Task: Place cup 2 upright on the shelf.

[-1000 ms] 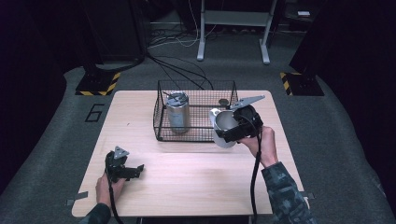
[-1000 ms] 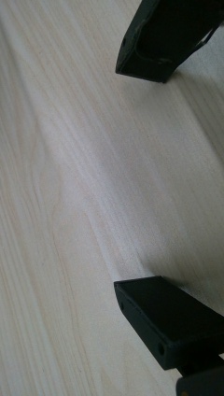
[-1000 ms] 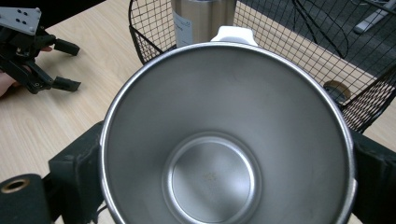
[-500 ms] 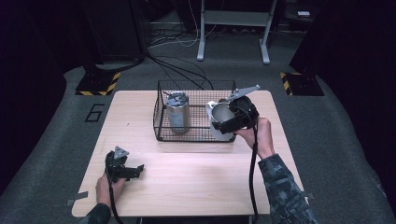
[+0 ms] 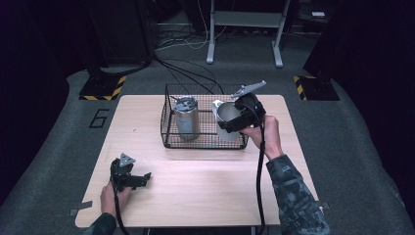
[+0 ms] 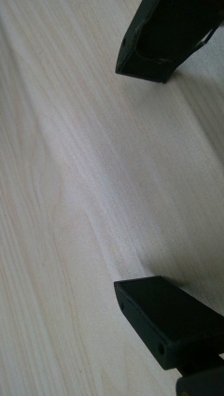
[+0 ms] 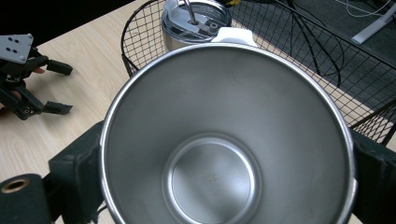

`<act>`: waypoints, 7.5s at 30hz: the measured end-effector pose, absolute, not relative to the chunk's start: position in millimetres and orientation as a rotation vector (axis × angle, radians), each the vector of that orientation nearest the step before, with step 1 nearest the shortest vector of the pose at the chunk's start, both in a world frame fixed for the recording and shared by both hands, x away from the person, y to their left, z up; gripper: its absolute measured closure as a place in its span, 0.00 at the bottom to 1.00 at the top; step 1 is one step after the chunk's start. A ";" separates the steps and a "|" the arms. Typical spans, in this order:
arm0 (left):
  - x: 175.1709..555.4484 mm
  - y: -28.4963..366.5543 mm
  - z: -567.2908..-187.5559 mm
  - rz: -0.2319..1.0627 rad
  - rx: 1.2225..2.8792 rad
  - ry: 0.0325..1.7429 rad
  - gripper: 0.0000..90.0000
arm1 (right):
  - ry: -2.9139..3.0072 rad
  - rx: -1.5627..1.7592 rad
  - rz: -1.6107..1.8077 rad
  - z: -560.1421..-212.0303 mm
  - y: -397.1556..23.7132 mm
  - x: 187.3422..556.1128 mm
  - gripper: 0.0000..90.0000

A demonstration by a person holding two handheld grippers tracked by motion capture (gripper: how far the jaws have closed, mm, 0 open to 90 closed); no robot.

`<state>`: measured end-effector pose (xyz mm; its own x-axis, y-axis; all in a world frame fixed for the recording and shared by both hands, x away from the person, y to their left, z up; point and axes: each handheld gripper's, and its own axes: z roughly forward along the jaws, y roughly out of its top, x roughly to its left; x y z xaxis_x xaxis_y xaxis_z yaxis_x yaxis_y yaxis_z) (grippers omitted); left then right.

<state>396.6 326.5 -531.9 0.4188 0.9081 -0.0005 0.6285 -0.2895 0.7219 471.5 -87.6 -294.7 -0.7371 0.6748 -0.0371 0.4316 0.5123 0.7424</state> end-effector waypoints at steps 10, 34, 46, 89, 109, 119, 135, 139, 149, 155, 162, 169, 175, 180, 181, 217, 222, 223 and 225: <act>396.7 326.5 -531.9 0.553 2.025 1.297 0.00 | 2.426 0.931 1.069 -289.1 -80.1 482.6 0.07; 397.4 326.8 -531.7 0.560 2.033 1.288 0.00 | 2.418 0.987 1.020 -293.1 -70.8 521.7 0.07; 397.4 326.8 -531.7 0.561 2.033 1.288 0.00 | 2.418 1.026 0.999 -300.4 -61.5 541.2 0.07; 397.4 326.8 -531.6 0.559 2.034 1.288 0.00 | 2.402 1.224 0.932 -354.3 -55.4 583.8 0.07; 397.4 326.9 -531.6 0.560 2.035 1.287 0.00 | 2.406 1.318 0.846 -389.8 -47.5 597.9 0.07; 397.5 326.9 -531.6 0.560 2.034 1.288 0.00 | 2.411 1.364 0.818 -406.2 -45.7 601.4 0.06; 397.5 326.8 -531.8 0.560 2.031 1.287 0.00 | 2.422 1.373 0.759 -423.4 -37.3 599.3 0.06; 397.6 326.9 -531.8 0.561 2.033 1.286 0.00 | 2.425 1.391 0.749 -425.0 -37.7 599.4 0.06; 397.3 326.4 -531.9 0.557 2.029 1.290 0.00 | 2.428 1.411 0.763 -421.5 -42.6 597.3 0.01; 397.3 326.3 -531.9 0.558 2.029 1.290 0.00 | 2.426 1.379 0.784 -410.2 -43.2 590.8 0.00; 397.5 326.7 -531.7 0.561 2.035 1.285 0.00 | 2.412 1.332 0.813 -392.8 -49.9 580.3 0.00; 397.6 326.8 -531.7 0.561 2.036 1.284 0.00 | 2.400 1.287 0.884 -373.1 -62.4 564.3 0.00; 397.6 326.8 -531.6 0.561 2.037 1.284 0.00 | 2.392 1.237 0.971 -356.8 -77.1 544.9 0.00; 397.6 326.8 -531.7 0.560 2.036 1.284 0.00 | 2.393 1.189 0.995 -348.0 -85.8 522.4 0.01; 397.6 326.8 -531.7 0.561 2.036 1.284 0.00 | 2.394 1.177 0.999 -347.0 -87.5 517.7 0.00; 397.8 326.7 -531.8 0.562 2.034 1.282 0.00 | 2.247 1.303 0.957 -485.7 -198.6 396.4 0.00; 397.8 326.7 -531.8 0.562 2.035 1.282 0.00 | 2.210 1.365 0.958 -508.9 -212.9 389.6 0.00; 397.9 326.7 -531.8 0.562 2.036 1.281 0.00 | 2.205 1.374 0.958 -511.6 -214.4 388.8 0.00; 397.9 326.7 -531.8 0.562 2.036 1.281 0.00 | 2.192 1.368 0.943 -516.2 -216.4 387.1 0.00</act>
<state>397.9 326.7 -531.8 0.4281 0.9037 0.0119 0.6203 -0.3034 0.7233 387.1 -216.4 -516.2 -0.4486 0.8934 0.0243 0.6321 0.2979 0.7153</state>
